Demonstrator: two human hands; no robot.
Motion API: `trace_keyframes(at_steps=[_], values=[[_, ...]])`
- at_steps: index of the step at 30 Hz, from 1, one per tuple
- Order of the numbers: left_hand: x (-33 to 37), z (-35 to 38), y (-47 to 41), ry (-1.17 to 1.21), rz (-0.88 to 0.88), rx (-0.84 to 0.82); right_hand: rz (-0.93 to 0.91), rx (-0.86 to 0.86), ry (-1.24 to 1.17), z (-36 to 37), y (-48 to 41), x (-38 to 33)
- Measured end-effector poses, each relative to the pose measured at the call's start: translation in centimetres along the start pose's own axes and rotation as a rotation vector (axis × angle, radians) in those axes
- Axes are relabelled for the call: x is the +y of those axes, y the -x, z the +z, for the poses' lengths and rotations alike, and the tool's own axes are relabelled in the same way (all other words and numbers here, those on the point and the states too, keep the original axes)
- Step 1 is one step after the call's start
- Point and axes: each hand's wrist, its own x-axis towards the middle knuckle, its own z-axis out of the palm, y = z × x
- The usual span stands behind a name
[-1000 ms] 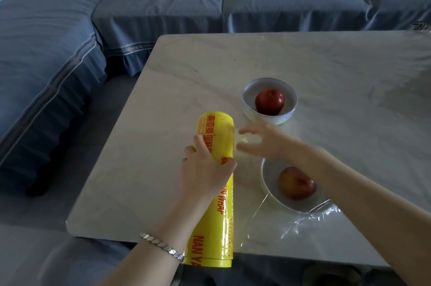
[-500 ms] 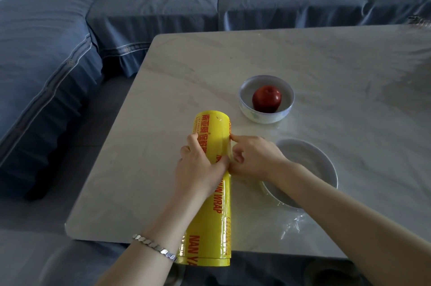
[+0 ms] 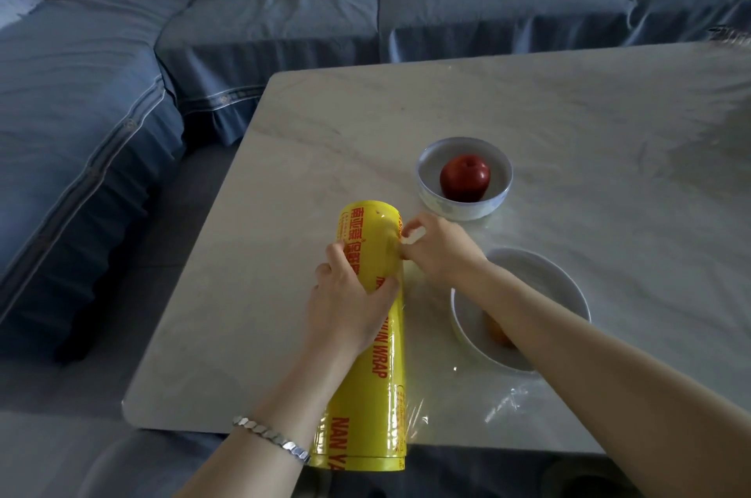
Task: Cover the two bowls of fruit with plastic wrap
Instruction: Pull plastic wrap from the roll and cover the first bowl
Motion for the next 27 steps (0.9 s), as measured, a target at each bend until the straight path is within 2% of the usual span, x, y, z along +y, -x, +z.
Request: trace_keyframes(at_steps=[8,13,17,21,25,27], values=[[-0.1,-0.2,0.0,0.057,-0.024,-0.013,0.151,0.056,-0.431,-0.7,-0.9,0.3],[-0.4,-0.3,-0.1,0.106,-0.037,-0.018,0.082,0.12,-0.619,-1.0,0.3,0.7],[-0.5,-0.4,-0.2,0.134,-0.054,-0.028,0.093,0.129,-1.082,-1.2,1.8,1.0],[-0.7,-0.5,-0.3,0.164,-0.06,-0.026,0.071,0.128,-1.402,-1.5,2.7,1.2],[-1.3,-0.6,-0.6,0.215,-0.085,-0.046,0.122,0.04,-1.557,-2.6,3.1,1.6],[-1.5,-0.6,-0.6,0.245,-0.095,-0.063,0.132,0.068,-1.513,-3.7,3.2,1.8]])
